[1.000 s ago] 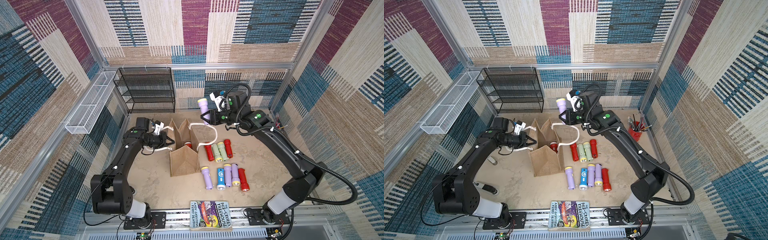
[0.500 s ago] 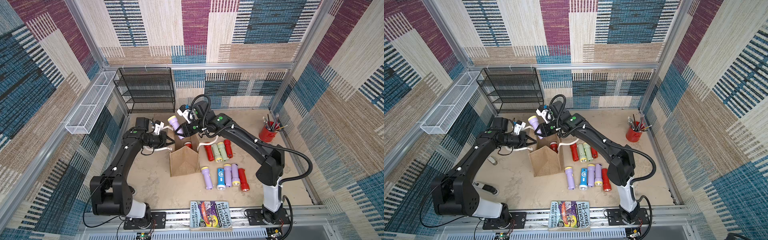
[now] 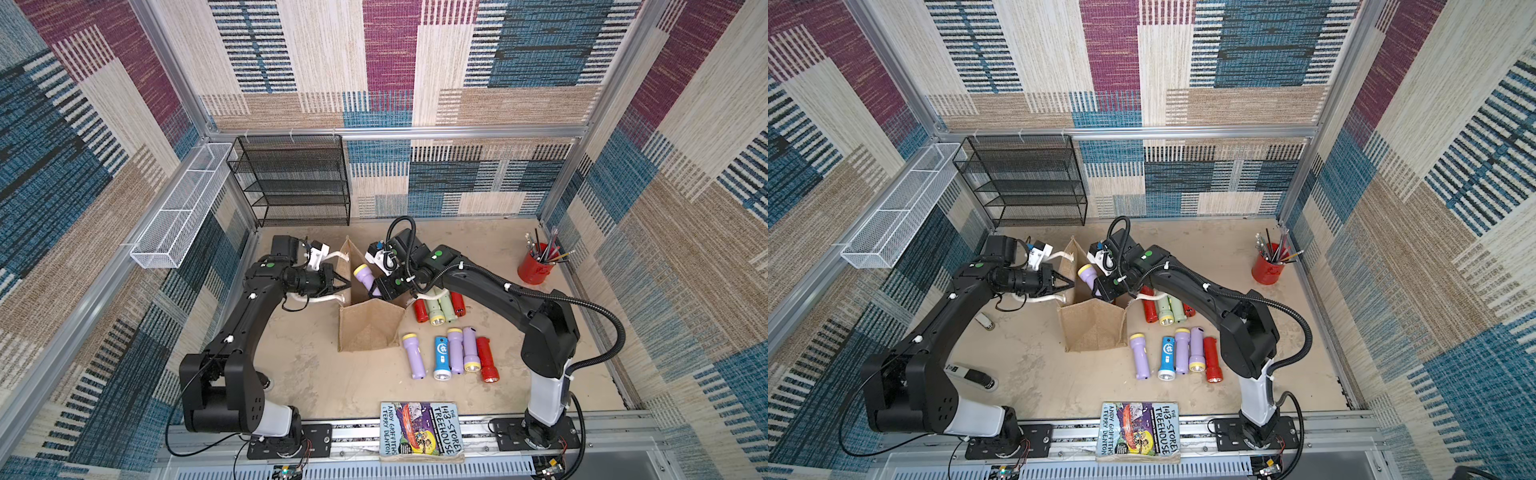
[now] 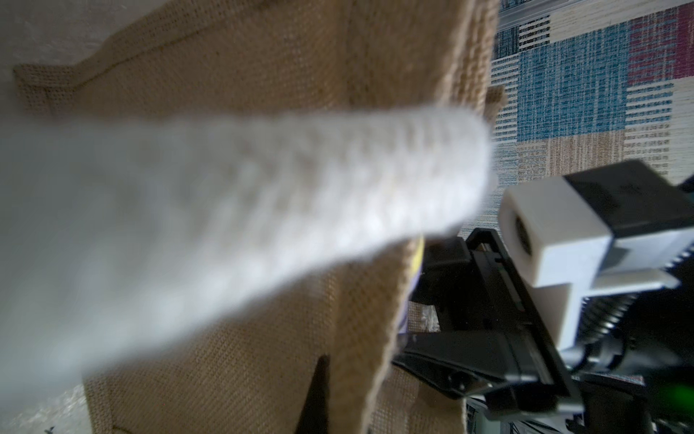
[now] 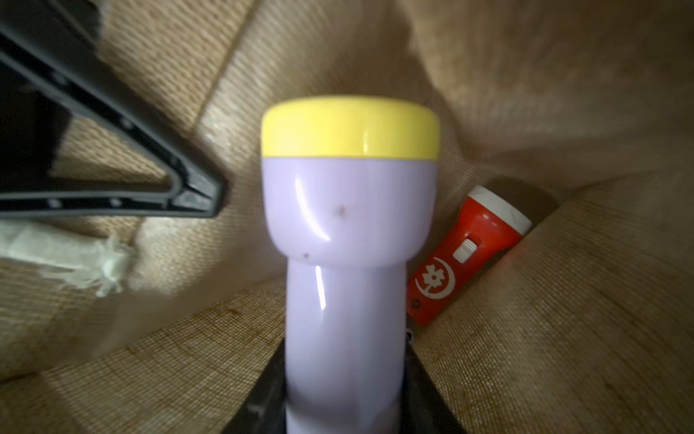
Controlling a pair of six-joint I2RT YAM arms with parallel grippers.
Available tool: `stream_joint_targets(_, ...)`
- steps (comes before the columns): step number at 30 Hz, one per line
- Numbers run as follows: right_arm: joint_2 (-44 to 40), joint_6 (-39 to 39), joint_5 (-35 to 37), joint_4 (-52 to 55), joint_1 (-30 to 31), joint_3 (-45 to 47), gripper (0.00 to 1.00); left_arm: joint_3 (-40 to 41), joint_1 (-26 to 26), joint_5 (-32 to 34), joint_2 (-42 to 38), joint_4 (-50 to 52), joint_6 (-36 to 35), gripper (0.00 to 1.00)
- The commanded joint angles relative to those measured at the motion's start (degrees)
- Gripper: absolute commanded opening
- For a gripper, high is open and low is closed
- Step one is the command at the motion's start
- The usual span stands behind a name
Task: Put the flashlights into the tote bags
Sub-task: Place the flashlight in the canvas bag.
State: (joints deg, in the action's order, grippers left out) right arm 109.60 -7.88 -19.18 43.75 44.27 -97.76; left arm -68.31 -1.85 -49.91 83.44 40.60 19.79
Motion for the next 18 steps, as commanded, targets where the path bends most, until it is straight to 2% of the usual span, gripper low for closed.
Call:
stream_joint_targets(1, 0.58, 0.82, 7.04, 3.11, 0.04, -0.07, 0.30, 0.29, 0.09, -1.77, 0.01, -1.59, 0.59, 0.03)
stream_joint_targets(5, 3.44, -0.17, 11.71, 5.08, 0.03, -1.78, 0.30, 0.37, 0.06, -1.77, 0.39, -1.60, 0.86, 0.03)
stream_joint_targets(14, 10.66, -2.67, 11.59, 7.49, 0.18, -5.87, 0.30, 0.43, 0.09, -1.71, 0.72, -1.14, 0.51, 0.03)
stream_joint_targets(18, 12.32, -2.41, 11.03, 8.63, 0.29, -6.62, 0.36, 0.54, 0.09, -1.94, 1.10, -1.13, 0.60, 0.03)
